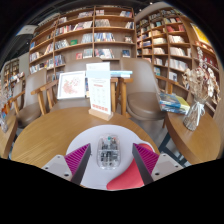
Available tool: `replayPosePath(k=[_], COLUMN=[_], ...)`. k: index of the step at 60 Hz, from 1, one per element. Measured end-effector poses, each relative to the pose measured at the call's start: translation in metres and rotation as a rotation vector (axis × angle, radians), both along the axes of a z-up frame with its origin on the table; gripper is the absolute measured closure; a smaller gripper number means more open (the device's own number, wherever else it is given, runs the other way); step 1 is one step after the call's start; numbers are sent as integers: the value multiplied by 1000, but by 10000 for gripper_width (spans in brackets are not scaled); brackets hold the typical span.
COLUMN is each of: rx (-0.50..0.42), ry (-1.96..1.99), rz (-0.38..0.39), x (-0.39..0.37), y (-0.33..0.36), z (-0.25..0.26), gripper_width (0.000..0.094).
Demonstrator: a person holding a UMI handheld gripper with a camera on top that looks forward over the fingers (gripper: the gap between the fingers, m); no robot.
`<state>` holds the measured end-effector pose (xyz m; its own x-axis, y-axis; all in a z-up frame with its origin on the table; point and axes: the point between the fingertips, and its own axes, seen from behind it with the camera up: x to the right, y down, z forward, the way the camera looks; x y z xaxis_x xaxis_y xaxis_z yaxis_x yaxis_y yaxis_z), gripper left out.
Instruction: Arrange mouse
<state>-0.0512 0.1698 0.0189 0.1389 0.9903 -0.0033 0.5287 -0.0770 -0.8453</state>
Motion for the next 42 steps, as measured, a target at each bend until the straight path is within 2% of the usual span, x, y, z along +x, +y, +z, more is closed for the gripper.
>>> replayPosePath(k=[8,20,33,42], rx=[3,23,16,4], ry=[22,17,17,14], rz=[6,22,50,48], x=[50,172,300,360], y=[-12,-43,-73,-85], z=[41,94,121,123], gripper_width=[82,83,83,81])
